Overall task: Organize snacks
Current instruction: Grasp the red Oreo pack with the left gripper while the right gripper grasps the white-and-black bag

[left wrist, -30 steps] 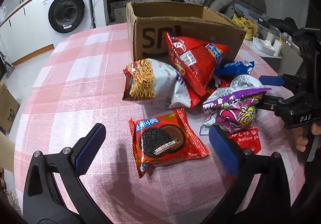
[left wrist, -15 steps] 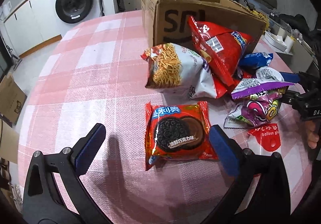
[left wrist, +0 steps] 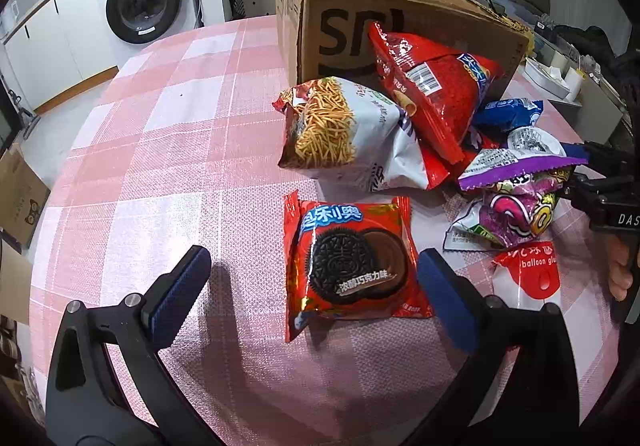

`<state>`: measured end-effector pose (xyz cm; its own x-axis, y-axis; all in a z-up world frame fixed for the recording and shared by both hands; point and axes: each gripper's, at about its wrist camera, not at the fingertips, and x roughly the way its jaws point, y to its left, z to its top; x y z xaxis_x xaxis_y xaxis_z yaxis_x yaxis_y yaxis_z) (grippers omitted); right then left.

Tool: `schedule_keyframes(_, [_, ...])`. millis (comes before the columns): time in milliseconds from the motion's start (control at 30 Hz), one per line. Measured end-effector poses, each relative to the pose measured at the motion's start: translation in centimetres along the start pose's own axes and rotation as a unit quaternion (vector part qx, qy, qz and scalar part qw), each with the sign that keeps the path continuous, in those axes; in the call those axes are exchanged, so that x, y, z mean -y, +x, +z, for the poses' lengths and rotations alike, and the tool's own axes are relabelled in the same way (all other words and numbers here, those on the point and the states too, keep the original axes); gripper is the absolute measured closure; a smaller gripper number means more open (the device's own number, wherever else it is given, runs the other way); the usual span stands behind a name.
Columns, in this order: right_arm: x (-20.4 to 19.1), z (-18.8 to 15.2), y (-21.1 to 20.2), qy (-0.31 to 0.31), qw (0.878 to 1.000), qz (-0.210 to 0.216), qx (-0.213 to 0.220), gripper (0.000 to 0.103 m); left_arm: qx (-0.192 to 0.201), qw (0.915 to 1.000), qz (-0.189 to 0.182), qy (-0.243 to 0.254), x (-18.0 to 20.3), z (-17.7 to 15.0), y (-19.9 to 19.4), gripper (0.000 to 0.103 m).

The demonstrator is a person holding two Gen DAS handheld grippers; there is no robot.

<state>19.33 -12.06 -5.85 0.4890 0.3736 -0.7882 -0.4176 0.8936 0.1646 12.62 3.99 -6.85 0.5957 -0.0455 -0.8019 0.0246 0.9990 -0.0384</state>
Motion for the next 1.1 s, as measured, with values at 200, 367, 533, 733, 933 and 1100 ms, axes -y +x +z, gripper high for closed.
schedule_keyframes(200, [-0.4,0.1,-0.9,-0.006,1.000,0.027,0.011,0.040,0.001,1.0000,0.001,0.001,0.1,-0.2,0.0,0.001])
schedule_keyframes(367, [-0.2,0.0,-2.0,-0.007,0.998,0.054,0.022,0.043,0.001,1.0000,0.001,0.001,0.1,-0.1,0.0,0.001])
schedule_keyframes(533, [-0.3,0.1,-3.0,-0.005,0.998,0.061,0.031,0.043,0.002,1.0000,0.000,0.001,0.1,-0.2,-0.1,0.001])
schedule_keyframes(733, [-0.8,-0.1,-2.5,-0.024,0.999,0.047,0.010,0.043,0.003,0.9997,-0.023,0.013,0.5,-0.4,-0.3,0.020])
schedule_keyframes(933, [-1.4,-0.6,-2.2,-0.043,0.999,0.031,-0.004,0.040,0.009,0.9981,-0.053,0.030,1.3,-0.7,-0.8,0.045])
schedule_keyframes(1100, [-1.4,-0.7,-2.0,-0.042,0.999,0.030,-0.010,0.031,0.017,0.9968,-0.073,0.029,1.4,-0.8,-1.5,0.047])
